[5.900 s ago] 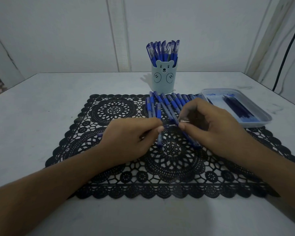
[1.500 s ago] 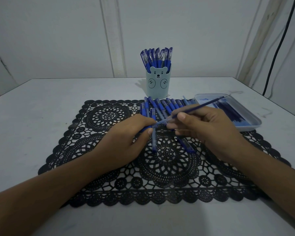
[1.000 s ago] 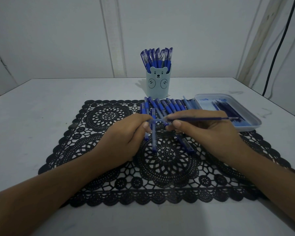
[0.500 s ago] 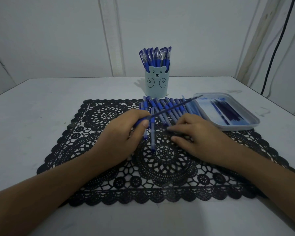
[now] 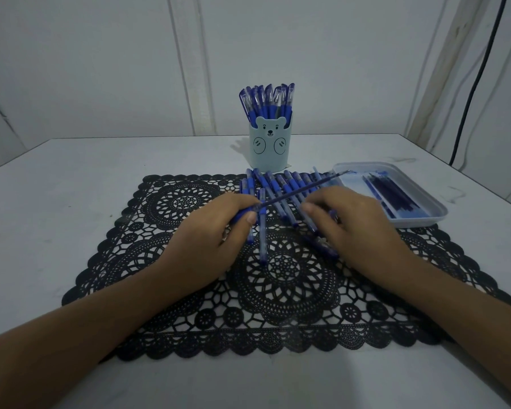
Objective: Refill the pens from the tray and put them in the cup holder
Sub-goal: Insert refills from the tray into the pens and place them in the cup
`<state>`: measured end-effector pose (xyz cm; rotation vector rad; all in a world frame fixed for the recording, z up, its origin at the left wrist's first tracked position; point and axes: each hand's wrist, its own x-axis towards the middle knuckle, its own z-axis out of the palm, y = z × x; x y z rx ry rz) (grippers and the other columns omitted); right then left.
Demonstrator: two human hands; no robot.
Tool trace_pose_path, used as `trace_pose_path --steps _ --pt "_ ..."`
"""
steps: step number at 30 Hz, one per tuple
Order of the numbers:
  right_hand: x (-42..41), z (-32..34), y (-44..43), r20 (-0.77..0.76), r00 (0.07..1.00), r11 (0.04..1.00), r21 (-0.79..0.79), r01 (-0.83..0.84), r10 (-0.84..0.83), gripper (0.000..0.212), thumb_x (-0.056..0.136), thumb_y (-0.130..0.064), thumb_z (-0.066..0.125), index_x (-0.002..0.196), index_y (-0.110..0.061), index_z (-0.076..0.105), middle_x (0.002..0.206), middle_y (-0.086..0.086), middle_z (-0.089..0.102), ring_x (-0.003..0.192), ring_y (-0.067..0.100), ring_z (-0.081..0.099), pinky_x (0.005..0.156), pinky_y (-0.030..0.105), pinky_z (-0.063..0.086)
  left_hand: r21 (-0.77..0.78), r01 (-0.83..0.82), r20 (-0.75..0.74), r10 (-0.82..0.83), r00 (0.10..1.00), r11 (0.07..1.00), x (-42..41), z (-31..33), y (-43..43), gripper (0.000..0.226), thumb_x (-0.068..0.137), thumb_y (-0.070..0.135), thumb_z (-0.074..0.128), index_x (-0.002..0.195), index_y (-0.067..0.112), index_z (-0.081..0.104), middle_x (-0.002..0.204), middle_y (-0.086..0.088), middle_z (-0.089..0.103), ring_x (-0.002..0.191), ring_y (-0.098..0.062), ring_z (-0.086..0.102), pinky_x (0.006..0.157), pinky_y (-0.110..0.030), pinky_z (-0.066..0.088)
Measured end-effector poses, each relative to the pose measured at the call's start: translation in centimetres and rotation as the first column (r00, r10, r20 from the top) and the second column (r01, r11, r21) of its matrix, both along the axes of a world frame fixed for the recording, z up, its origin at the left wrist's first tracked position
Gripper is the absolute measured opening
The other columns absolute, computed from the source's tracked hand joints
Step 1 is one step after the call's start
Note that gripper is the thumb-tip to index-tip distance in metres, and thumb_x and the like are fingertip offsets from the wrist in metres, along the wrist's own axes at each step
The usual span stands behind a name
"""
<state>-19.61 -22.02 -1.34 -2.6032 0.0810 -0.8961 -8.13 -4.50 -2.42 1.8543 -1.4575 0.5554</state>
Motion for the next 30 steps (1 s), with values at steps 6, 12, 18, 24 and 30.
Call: trace_pose_path --steps 6,12,18,24,30 --pt "-0.6 0.5 0.8 0.324 0.946 0.972 0.228 -0.055 -0.022 0.029 0.094 -0.014 0.047 0.121 -0.022 0.045 0.076 -0.008 0.058 0.072 0.008 0.055 0.061 0.01 0.04 -0.069 -0.055 -0.104 0.048 0.993 0.996 0.0 -0.1 -0.1 0.03 0.09 0.025 0.04 0.104 0.007 0.061 0.081 0.002 0.063 0.069 -0.01 0.054 0.063 -0.023 0.043" --pt "-0.4 0.1 0.8 0.295 0.951 0.995 -0.025 -0.094 0.097 0.048 0.092 -0.018 0.041 0.138 -0.011 0.031 0.072 0.0 0.06 0.065 0.012 0.049 0.059 0.011 0.035 -0.062 -0.058 -0.089 0.053 0.995 0.996 -0.2 0.0 0.0 0.03 0.09 0.024 0.04 0.105 0.006 0.06 0.082 0.0 0.063 0.069 -0.01 0.054 0.065 -0.021 0.044" --pt "-0.1 -0.4 0.9 0.194 0.966 0.985 -0.041 -0.166 0.171 0.044 0.091 -0.022 0.042 0.133 -0.009 0.045 0.082 -0.006 0.061 0.074 0.004 0.051 0.07 0.009 0.04 -0.009 -0.032 0.006 0.032 0.999 0.999 -0.1 -0.1 0.0 0.03 0.092 0.02 0.042 0.108 0.003 0.06 0.093 0.01 0.053 0.083 0.003 0.049 0.079 -0.003 0.035" --pt "0.0 -0.3 0.5 0.158 0.981 0.993 0.018 -0.116 0.112 0.031 0.088 -0.014 0.046 0.113 -0.01 0.064 0.1 -0.001 0.062 0.088 0.001 0.055 0.082 0.005 0.041 0.004 -0.023 0.032 0.022 0.999 1.0 0.0 -0.2 0.1 0.03 0.093 0.02 0.042 0.11 0.003 0.059 0.094 0.01 0.052 0.085 0.005 0.047 0.079 -0.004 0.036" --pt "-0.3 -0.2 0.7 0.113 0.984 0.985 -0.114 -0.126 0.139 0.024 0.084 -0.003 0.05 0.101 -0.005 0.067 0.097 0.003 0.061 0.088 0.001 0.051 0.084 0.0 0.035 0.03 -0.015 0.032 0.014 0.999 0.999 0.1 -0.3 0.1 0.03 0.093 0.021 0.042 0.111 0.004 0.059 0.094 0.0 0.062 0.083 -0.001 0.052 0.076 -0.009 0.04"
